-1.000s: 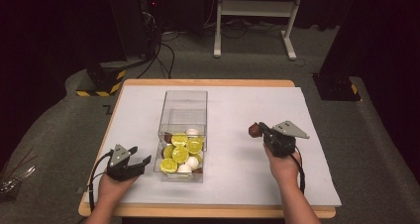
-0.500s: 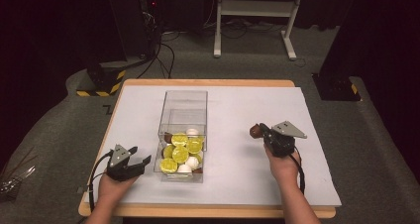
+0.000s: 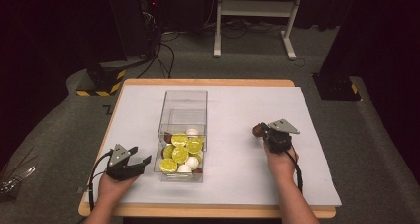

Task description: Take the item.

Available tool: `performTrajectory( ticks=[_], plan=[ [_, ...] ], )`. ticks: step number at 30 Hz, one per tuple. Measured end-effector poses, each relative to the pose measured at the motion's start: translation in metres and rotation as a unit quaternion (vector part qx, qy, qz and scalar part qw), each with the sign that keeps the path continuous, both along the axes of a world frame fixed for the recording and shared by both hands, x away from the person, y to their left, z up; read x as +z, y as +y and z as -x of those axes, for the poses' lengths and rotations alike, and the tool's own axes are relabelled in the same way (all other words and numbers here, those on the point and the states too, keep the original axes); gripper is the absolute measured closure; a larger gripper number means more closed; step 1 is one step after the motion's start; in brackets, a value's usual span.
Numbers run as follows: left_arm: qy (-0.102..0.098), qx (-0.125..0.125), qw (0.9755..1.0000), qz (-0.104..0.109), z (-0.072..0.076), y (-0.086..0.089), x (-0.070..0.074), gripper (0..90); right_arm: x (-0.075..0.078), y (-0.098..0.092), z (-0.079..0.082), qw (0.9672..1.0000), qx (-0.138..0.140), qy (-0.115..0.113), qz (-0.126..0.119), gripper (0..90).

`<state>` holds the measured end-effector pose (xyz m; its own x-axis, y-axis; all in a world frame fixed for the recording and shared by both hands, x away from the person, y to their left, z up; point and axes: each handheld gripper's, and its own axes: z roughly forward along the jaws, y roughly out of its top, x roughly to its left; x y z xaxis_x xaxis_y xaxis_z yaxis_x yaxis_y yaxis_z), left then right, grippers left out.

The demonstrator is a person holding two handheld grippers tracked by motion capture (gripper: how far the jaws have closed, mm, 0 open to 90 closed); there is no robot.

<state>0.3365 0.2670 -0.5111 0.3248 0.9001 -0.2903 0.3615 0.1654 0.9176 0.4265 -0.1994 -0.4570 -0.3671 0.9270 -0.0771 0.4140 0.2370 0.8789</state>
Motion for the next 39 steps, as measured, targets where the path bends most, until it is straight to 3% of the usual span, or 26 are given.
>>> performTrajectory(
  ticks=[5, 12, 18, 25, 26, 29, 31, 32, 37, 39],
  plan=[
    [-0.002, 0.004, 1.0000, -0.001, 0.000, 0.000, 0.000, 33.0, -0.004, -0.002, -0.008, 0.9999, -0.007, 0.010, -0.007, 90.0],
    [-0.003, -0.002, 1.0000, -0.004, 0.001, 0.001, 0.000, 33.0, -0.015, 0.004, -0.011, 0.9996, -0.011, 0.024, 0.004, 90.0],
    [-0.002, 0.000, 1.0000, 0.000, 0.001, 0.001, 0.000, 33.0, -0.010, 0.002, -0.009, 0.9996, -0.009, 0.022, -0.019, 83.2],
    [-0.006, 0.000, 1.0000, 0.004, 0.001, 0.002, 0.001, 33.7, 0.003, 0.004, 0.007, 0.9995, 0.005, 0.002, -0.033, 76.2],
    [-0.007, 0.004, 0.9998, 0.016, 0.002, 0.002, 0.002, 34.0, 0.005, 0.006, 0.013, 0.9993, 0.011, -0.001, -0.037, 75.2],
    [-0.009, 0.001, 0.9998, 0.017, 0.004, 0.005, 0.004, 34.7, 0.007, 0.008, 0.020, 0.9988, 0.019, -0.002, -0.046, 73.8],
    [-0.015, 0.001, 0.9993, 0.036, 0.008, 0.005, 0.009, 34.8, 0.011, 0.013, 0.029, 0.9980, 0.031, -0.010, -0.054, 72.5],
    [-0.016, -0.004, 0.9994, 0.031, 0.009, 0.006, 0.010, 34.8, 0.012, 0.014, 0.032, 0.9978, 0.036, -0.011, -0.056, 71.9],
    [-0.027, -0.017, 0.9989, 0.034, 0.016, 0.005, 0.018, 34.3, 0.012, 0.023, 0.045, 0.9974, 0.053, -0.007, -0.047, 69.9],
    [-0.030, -0.017, 0.9980, 0.052, 0.018, 0.005, 0.021, 34.5, 0.013, 0.027, 0.049, 0.9972, 0.058, -0.002, -0.046, 69.4]
  ],
)
